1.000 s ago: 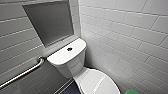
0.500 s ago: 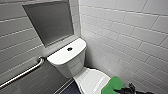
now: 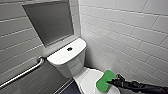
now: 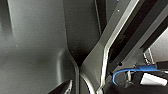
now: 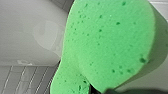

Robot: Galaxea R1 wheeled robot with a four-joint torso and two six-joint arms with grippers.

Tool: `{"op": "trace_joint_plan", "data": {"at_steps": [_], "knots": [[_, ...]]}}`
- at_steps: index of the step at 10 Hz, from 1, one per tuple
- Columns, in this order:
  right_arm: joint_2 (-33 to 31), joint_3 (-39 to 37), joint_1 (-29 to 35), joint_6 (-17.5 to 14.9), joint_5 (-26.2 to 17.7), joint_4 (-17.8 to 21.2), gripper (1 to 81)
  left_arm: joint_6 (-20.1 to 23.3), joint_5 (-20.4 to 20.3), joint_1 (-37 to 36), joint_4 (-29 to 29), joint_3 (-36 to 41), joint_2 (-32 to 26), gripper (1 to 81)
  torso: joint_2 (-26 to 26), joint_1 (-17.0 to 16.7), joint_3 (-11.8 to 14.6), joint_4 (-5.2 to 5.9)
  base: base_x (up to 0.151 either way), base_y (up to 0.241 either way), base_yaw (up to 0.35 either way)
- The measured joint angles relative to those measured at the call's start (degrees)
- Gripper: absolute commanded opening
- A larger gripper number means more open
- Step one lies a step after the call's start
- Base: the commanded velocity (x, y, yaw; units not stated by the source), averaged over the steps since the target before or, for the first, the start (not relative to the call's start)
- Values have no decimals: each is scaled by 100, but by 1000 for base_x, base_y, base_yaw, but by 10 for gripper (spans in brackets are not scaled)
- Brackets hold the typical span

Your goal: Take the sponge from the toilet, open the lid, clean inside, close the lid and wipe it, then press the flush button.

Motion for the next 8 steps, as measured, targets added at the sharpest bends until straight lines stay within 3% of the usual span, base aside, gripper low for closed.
{"op": "trace_joint_plan", "data": {"at_steps": [3, 6, 8], "knots": [[911, -1201, 355, 724, -171, 0, 10, 5, -6, 52, 4, -160, 141, 811, 0, 0, 0, 0, 0, 0, 0], [1437, -1771, 542, 1488, -468, 55, 10, 2, -4, 56, 4, -257, 193, 811, 0, 0, -2, 0, 0, 0, 0], [1685, -1996, 614, 1662, -556, 188, 10, 2, -4, 56, 6, -257, 223, 811, 0, 0, -2, 0, 0, 0, 0]]}}
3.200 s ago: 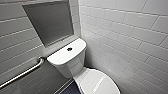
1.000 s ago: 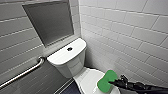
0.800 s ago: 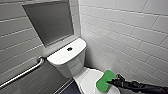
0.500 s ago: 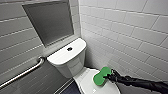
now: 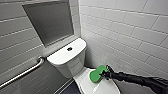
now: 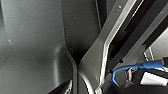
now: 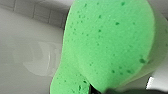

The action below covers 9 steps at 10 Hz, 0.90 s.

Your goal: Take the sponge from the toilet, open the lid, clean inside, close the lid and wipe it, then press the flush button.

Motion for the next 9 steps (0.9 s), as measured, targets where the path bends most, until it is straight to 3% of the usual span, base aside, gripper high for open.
{"op": "trace_joint_plan", "data": {"at_steps": [3, 5, 7, 9], "knots": [[221, -788, -286, 177, 79, 169, 10, 0, -10, 11, 0, 0, -18, 811, 0, 0, 0, 0, 0, 0, 0], [344, -1154, -573, 291, 694, 252, 10, 0, -13, 46, 0, 0, -46, 811, 0, 0, 0, -2, 0, 0, 0], [363, -1243, -700, 323, 1042, 285, 10, 0, -11, 79, 0, 0, -46, 811, 0, 0, 0, -2, 0, 0, 0], [143, -951, -747, 323, 1117, 285, 10, 2, -16, 79, 0, 0, -44, 811, 0, 0, 0, -2, 0, 0, 0]]}}
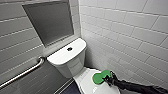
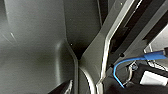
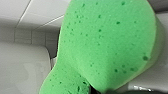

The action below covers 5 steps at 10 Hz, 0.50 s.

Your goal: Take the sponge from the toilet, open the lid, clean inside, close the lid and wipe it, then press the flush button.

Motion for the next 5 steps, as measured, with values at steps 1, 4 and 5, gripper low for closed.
{"op": "trace_joint_plan", "data": {"at_steps": [1, 4, 5], "knots": [[-208, 308, -61, 0, 1, -2, 10, -2, 0, -2, 0, 0, 0, 811, 0, 0, 0, 0, 0, 0, 0], [-1086, 1514, -317, -1, -79, -24, 10, 83, 0, -2, 0, 1, 13, 811, 0, 0, 0, 0, 0, 0, 0], [-1460, 1831, -394, -4, -71, -27, 10, 83, -2, -2, 0, 4, 20, 811, 0, 0, 0, 0, 0, 0, 0]]}}
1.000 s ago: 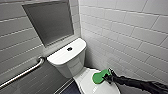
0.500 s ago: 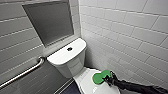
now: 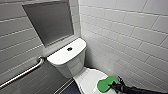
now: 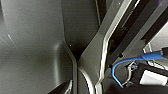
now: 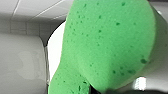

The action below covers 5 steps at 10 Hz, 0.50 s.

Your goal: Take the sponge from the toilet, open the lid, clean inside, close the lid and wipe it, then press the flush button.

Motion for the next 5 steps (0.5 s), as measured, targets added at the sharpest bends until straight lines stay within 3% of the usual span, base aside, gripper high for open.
{"op": "trace_joint_plan", "data": {"at_steps": [3, 5], "knots": [[-755, 590, -354, -2, 132, -2, 10, 4, 5, 0, 2, 0, -6, 811, 0, 0, 0, 0, 0, 0, 0], [-1158, 870, -827, -2, 472, -2, 10, 17, 5, 0, 6, 2, -6, 811, 0, 0, 0, 0, 0, 0, 0]]}}
